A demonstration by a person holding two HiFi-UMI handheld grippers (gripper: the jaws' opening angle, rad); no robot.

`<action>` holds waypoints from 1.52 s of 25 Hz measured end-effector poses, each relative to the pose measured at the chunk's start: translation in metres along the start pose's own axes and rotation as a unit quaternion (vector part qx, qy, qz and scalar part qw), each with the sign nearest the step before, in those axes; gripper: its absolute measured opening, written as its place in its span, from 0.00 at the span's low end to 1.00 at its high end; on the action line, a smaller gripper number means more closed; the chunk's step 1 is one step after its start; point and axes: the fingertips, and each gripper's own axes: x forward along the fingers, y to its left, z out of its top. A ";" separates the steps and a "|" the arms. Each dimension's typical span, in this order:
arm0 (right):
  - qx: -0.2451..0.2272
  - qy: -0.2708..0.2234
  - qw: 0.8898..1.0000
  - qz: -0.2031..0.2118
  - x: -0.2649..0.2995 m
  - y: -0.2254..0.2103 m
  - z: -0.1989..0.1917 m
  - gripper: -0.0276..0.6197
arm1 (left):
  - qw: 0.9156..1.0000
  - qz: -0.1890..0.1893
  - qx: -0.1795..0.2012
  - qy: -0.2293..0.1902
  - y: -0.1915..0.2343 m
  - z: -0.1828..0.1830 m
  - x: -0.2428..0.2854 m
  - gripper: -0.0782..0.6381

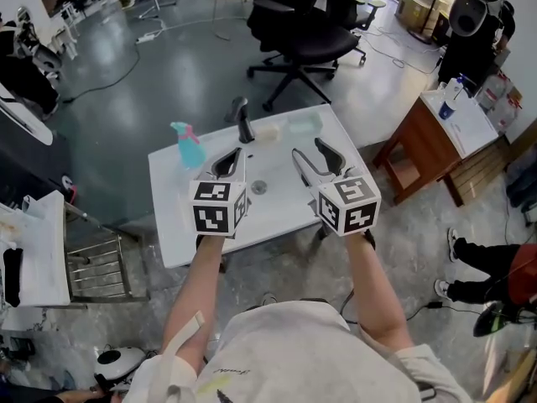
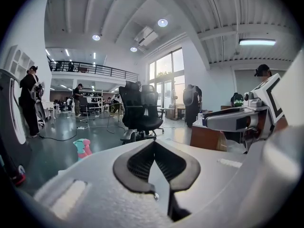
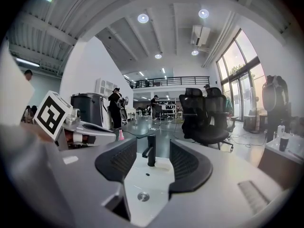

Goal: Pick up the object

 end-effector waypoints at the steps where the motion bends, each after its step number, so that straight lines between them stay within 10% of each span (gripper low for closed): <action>1: -0.001 -0.001 1.000 0.001 0.004 -0.002 -0.001 0.38 | 1.000 0.000 0.000 -0.002 0.002 0.000 0.003 0.11; 38: -0.046 0.037 0.986 0.154 0.139 -0.182 -0.008 0.38 | 0.993 0.113 -0.007 0.016 0.007 0.041 0.189 0.11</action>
